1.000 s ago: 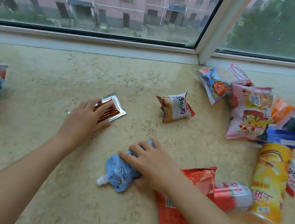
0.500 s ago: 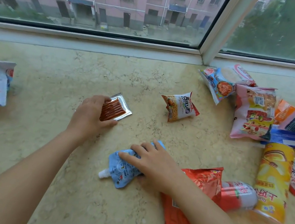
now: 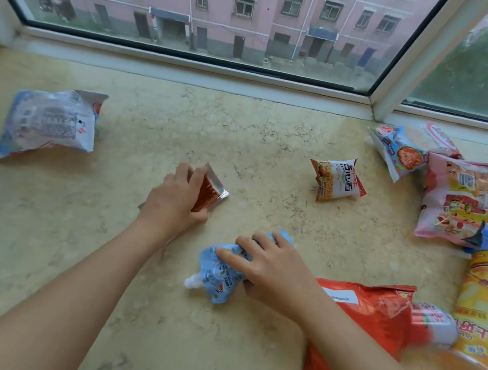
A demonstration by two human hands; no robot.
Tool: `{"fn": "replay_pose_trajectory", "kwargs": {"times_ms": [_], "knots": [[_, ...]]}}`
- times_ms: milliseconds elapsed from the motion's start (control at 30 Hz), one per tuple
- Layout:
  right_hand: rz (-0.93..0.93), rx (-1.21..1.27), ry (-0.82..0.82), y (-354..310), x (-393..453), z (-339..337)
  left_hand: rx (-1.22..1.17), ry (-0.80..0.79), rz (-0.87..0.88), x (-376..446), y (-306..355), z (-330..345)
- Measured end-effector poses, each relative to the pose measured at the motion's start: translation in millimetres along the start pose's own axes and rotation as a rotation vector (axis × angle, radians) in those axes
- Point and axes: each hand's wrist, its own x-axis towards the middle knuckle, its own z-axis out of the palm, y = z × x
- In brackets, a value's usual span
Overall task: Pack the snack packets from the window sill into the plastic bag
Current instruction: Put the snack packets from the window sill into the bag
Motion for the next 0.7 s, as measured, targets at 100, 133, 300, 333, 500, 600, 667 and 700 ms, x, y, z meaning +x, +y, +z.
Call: {"fn": "replay_pose_trajectory", "kwargs": {"times_ms": [100,133,300,333,500,600,667,700], "knots": [[-0.002,0.005,0.042,-10.9,2.6,-5.9,-0.011,0.022,-0.003,-19.4,-19.5,-12.0],[0.008,0.012,0.059,-15.1,4.8,-8.8,0.005,0.021,-0.007,-27.1,-25.3,-16.8],[0.02,0.013,0.094,-42.6,17.0,-19.3,0.038,-0.053,-0.099,-70.9,-56.4,-27.5],[0.019,0.014,0.098,-49.1,19.7,-21.2,0.012,-0.057,-0.128,-79.8,-62.2,-27.6],[0.036,0.026,0.13,-82.6,27.2,-33.2,-0.104,0.0,-0.24,-119.7,-82.0,-27.3],[0.076,0.03,0.161,-101.5,29.8,-44.2,-0.083,0.001,-0.199,-139.6,-91.4,-32.1],[0.113,0.04,0.18,-115.0,34.5,-53.2,-0.089,0.042,-0.184,-152.6,-98.5,-44.6],[0.129,0.046,0.193,-121.9,37.8,-57.9,-0.1,0.087,-0.169,-159.5,-102.8,-53.8]]}}
